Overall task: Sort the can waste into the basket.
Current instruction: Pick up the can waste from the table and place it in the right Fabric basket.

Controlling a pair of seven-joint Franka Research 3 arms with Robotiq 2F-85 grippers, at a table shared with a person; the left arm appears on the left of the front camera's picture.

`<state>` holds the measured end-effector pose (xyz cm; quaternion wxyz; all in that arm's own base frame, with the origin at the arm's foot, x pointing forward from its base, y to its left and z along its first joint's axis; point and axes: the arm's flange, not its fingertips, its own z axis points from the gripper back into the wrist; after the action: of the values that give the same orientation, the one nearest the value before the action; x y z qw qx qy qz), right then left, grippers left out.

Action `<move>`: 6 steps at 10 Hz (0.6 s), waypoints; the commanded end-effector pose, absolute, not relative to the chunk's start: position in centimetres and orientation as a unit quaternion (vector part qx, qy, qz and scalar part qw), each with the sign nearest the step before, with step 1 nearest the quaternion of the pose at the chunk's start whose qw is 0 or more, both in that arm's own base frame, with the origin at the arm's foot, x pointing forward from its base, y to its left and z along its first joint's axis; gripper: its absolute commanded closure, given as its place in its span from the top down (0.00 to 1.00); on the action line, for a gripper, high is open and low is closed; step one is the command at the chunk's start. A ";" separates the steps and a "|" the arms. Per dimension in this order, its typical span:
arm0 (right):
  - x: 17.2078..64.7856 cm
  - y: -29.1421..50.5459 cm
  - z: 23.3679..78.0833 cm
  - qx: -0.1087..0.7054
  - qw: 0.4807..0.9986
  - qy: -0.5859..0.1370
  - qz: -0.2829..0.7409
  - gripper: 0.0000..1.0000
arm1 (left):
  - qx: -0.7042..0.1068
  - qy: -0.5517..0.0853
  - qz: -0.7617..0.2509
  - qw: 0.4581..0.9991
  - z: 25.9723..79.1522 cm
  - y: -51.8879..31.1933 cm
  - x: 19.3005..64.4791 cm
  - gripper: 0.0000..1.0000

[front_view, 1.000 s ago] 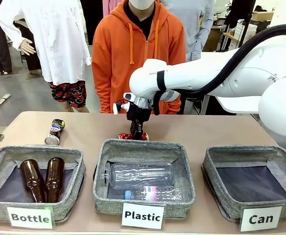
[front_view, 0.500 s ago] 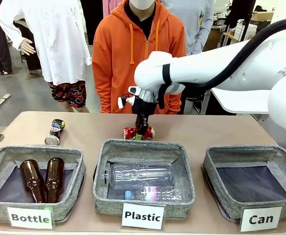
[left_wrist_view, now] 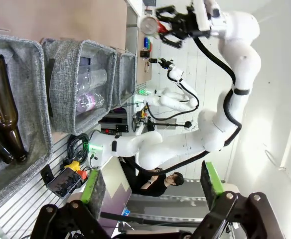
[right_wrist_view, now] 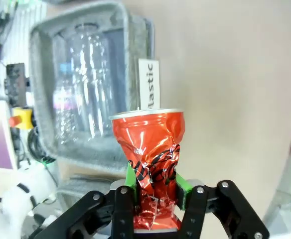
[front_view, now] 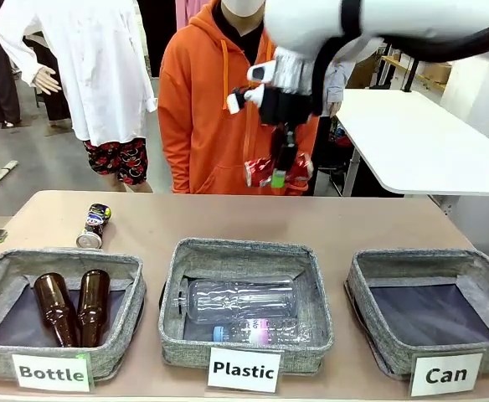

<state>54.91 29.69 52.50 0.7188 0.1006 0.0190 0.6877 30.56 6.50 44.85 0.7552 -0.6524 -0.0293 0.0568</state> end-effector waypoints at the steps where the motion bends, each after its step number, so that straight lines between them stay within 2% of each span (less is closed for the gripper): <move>1: 50.3 24.8 52.8 0.076 0.739 0.021 0.669 0.06 | -0.652 -0.023 0.060 0.755 45.1 6.6 30.3 1.00; 2: 47.6 21.9 53.9 0.069 0.725 0.041 0.684 0.06 | -0.652 -0.023 0.060 0.755 45.1 6.6 30.3 1.00; 6: 37.4 8.0 53.0 0.054 0.781 0.077 0.617 0.06 | -0.652 -0.023 0.060 0.755 45.1 6.6 30.3 1.00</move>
<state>39.16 10.16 53.95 0.7709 0.0637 0.0758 0.6292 30.52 6.51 44.83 0.7551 -0.6524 -0.0294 0.0571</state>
